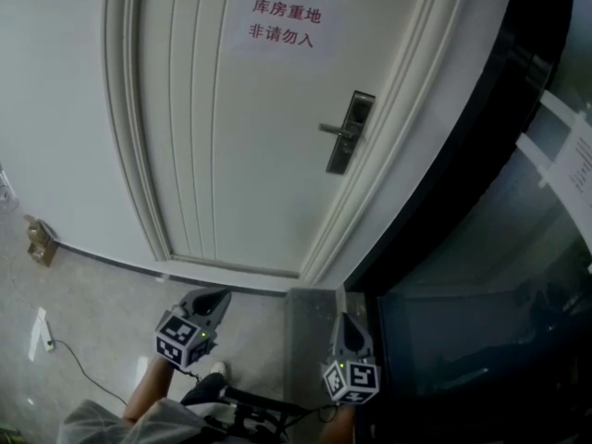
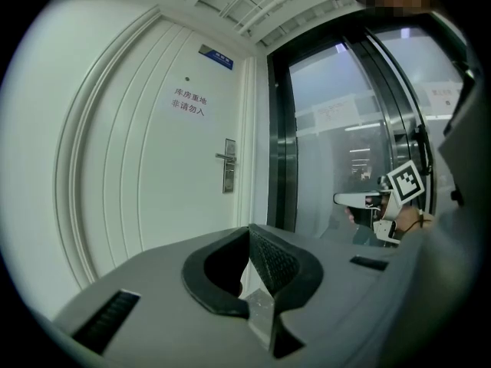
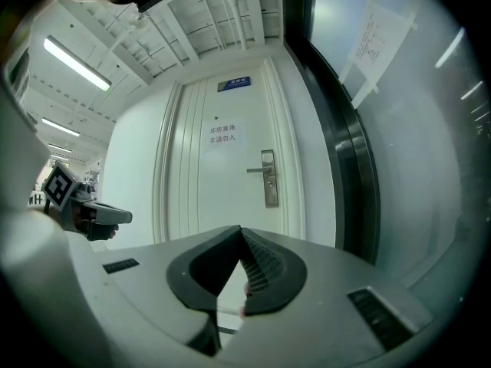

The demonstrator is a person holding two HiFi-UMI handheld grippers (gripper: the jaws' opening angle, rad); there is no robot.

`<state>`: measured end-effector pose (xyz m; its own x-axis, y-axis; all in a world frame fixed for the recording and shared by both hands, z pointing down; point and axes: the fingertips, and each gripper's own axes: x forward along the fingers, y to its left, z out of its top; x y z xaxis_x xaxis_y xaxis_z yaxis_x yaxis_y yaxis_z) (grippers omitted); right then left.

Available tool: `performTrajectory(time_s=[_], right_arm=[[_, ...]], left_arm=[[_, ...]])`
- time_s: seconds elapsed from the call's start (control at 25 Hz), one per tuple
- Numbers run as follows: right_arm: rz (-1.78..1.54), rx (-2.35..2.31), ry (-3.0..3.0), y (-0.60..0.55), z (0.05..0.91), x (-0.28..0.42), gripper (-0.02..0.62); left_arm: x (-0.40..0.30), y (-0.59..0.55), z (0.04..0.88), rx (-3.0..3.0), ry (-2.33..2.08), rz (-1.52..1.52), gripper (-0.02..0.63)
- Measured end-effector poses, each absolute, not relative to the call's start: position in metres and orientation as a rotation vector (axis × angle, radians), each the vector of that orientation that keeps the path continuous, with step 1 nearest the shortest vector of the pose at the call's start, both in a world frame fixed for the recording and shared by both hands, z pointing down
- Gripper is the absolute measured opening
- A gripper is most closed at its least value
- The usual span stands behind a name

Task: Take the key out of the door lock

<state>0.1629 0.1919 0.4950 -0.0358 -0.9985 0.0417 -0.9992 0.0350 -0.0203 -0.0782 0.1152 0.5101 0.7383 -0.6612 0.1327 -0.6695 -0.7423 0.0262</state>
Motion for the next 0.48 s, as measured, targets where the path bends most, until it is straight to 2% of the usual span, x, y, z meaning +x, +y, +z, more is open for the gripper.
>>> performTrajectory(time_s=[0.48], right_arm=[[0.046, 2.212, -2.234, 0.113, 0.485, 0.185, 0.012]], left_arm=[[-0.057, 0.029, 0.494, 2.907, -1.095, 0.162, 0.005]])
